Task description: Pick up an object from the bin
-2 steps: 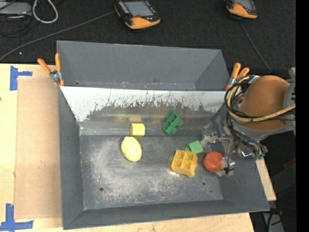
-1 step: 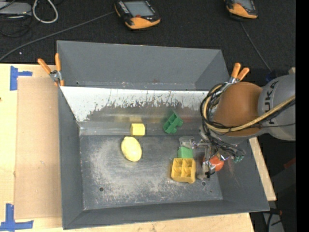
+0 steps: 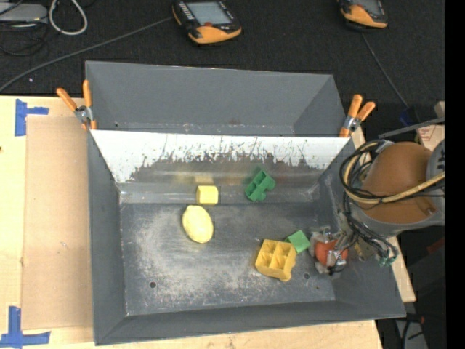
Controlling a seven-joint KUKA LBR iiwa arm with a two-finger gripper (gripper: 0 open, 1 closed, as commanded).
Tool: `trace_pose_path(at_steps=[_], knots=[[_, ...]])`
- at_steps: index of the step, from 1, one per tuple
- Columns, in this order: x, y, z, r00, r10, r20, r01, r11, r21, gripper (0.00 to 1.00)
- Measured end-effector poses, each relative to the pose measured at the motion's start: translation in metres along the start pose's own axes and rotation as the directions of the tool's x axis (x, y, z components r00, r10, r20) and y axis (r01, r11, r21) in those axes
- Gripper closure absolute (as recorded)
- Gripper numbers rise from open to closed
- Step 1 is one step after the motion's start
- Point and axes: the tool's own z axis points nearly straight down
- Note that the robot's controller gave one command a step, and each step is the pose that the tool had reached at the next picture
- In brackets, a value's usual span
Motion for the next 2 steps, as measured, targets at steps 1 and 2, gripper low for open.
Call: trace_pose_path(at_steps=[1, 2], knots=[[0.000, 0.000, 0.000, 1.000, -0.001, 0.000, 0.001, 1.000, 0.000, 1.00], [0.001, 0.001, -0.020, 1.000, -0.002, -0.004, 0.002, 1.000, -0.001, 1.00]])
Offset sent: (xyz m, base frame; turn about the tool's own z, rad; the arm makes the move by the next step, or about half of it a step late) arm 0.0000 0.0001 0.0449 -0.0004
